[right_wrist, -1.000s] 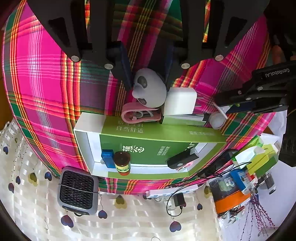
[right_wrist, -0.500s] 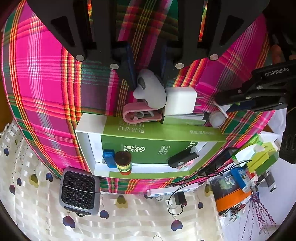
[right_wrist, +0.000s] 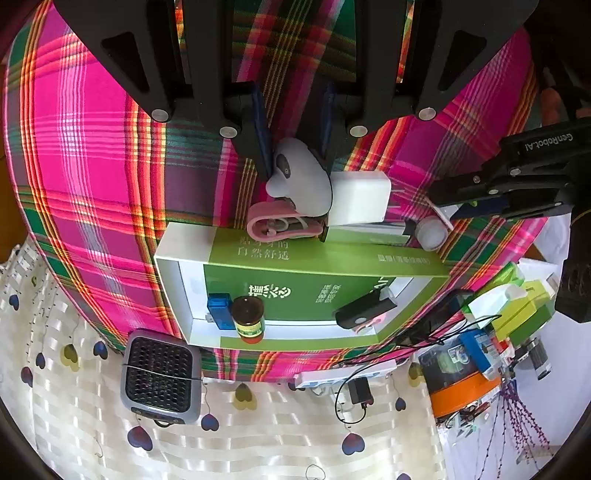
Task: Organize rigid objects
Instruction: 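Lift the suction cup and grey ball and carry both over the green box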
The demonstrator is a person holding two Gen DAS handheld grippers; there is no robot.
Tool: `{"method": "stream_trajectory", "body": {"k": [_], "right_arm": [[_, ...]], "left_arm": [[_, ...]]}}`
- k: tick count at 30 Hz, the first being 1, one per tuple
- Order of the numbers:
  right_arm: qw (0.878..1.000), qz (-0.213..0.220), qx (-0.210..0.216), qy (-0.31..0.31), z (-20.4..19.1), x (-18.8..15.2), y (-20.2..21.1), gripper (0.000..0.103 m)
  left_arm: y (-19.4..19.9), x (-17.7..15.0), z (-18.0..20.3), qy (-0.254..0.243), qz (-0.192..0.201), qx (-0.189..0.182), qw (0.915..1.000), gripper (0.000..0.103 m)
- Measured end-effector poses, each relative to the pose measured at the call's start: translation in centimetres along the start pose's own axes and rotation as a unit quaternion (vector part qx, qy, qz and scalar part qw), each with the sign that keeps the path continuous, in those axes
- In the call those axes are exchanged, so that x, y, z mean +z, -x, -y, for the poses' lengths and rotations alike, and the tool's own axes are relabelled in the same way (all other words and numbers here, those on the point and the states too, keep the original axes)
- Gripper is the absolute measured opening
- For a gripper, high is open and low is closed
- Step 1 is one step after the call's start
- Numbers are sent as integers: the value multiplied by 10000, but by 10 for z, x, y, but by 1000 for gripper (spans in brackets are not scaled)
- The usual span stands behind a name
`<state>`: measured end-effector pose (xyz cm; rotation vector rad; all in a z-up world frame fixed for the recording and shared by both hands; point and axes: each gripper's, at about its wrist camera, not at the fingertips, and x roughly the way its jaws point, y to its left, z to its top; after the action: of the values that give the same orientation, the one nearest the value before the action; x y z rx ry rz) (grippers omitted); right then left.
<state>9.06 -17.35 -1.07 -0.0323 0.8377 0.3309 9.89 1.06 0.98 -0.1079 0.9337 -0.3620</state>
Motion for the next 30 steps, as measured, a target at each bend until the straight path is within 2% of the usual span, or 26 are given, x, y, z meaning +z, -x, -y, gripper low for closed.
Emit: {"method": "stream_trajectory", "body": {"k": [15, 24, 30], "right_arm": [[9996, 265, -42, 12, 0, 8, 17, 25], [9991, 407, -51, 80, 1, 22, 23, 25], [9985, 492, -3, 234, -1, 43, 21, 25]], "left_arm": [[20, 12, 13, -182, 289, 15, 9994, 32], [23, 27, 13, -235, 413, 31, 9989, 32], [22, 41, 11, -263, 497, 64, 9984, 32]]}}
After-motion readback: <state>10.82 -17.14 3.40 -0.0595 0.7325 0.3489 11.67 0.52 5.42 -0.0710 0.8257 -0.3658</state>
